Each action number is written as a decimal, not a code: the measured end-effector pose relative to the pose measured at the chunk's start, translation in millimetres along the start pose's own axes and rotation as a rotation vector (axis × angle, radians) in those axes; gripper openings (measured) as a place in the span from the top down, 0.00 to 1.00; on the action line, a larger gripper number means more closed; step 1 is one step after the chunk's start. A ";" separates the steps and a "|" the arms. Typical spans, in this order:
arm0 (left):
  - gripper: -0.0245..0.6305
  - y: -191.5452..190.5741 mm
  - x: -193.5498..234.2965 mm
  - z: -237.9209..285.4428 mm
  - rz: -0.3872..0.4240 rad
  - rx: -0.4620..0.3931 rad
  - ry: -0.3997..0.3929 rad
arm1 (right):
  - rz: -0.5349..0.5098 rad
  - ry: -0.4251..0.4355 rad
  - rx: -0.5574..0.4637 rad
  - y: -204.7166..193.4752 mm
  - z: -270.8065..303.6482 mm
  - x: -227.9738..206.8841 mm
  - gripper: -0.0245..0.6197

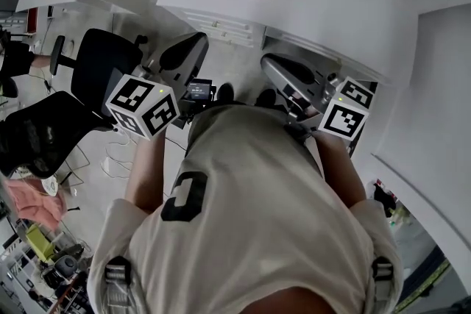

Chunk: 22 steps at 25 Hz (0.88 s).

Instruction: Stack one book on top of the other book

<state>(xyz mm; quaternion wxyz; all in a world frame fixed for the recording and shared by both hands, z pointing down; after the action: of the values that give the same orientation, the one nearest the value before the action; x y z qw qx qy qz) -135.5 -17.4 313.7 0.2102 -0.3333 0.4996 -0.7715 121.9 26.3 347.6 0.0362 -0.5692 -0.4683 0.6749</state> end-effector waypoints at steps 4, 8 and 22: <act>0.96 1.8 21.3 -13.5 -0.006 -0.007 -0.018 | -0.001 -0.012 0.004 -8.6 22.4 8.7 0.95; 0.96 -5.5 49.3 -34.9 -0.025 0.005 -0.033 | 0.008 -0.037 0.008 -25.4 46.2 17.8 0.95; 0.96 -3.8 69.0 -43.5 -0.033 0.004 -0.067 | -0.029 -0.096 0.040 -31.2 62.4 31.5 0.95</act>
<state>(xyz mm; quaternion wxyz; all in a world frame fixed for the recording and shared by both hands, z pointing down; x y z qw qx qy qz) -214.5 -33.8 326.0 0.2147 -0.3671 0.4851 -0.7641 45.8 25.2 340.2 0.0345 -0.5284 -0.4642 0.7101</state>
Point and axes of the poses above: the fingertips, and each gripper's own axes: z forward along the fingers, x to its left, y out of its top, the point moved 10 cm from there along -z, backward along the fingers, and after that the axes turned 5 degrees about -x, right-handed, at the moved point
